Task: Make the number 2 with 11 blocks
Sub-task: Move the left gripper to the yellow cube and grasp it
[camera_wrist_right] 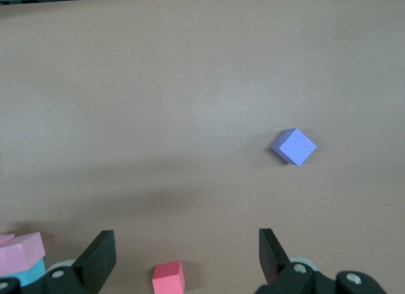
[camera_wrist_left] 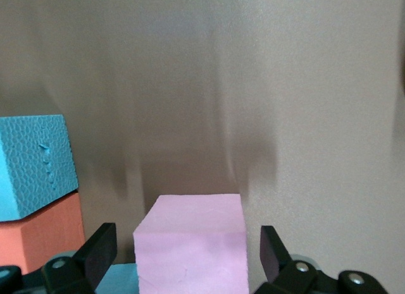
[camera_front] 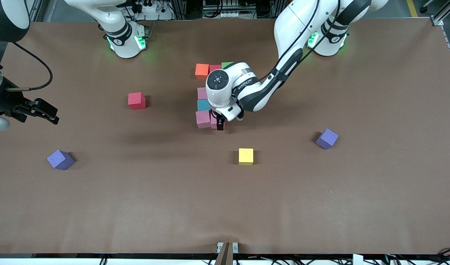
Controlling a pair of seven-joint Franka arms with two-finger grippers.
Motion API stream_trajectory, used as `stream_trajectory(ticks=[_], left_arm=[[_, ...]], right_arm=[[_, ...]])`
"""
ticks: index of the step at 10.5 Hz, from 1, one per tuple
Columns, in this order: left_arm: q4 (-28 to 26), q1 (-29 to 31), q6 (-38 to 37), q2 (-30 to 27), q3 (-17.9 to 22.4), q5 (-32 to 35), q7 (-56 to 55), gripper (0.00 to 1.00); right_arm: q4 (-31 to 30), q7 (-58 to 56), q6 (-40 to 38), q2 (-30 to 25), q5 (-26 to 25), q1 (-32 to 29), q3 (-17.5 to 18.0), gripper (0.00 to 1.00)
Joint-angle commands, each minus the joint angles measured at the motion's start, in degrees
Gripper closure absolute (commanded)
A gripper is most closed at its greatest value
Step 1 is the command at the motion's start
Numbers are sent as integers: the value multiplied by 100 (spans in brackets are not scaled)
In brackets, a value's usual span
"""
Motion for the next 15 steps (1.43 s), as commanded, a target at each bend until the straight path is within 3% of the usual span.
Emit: stream_trajectory(ticks=[1,7,12,15], left_arm=[[77,44,-312,-91,-66,59,237,0],[86,316,-568,-336,-57,32,379,0],[296,1097,-586,-328,-4,41,913,0],[498,1371,-323,-162,39,58,1275,0]], right_arm=[[126,-58,-93,41,83,-99,65,0],[126,-58,-94,42,83,-99,65,0],[109,-15,-76,86,92,-125,73,0],[117,12,-120,-37,83,-563,240,0]])
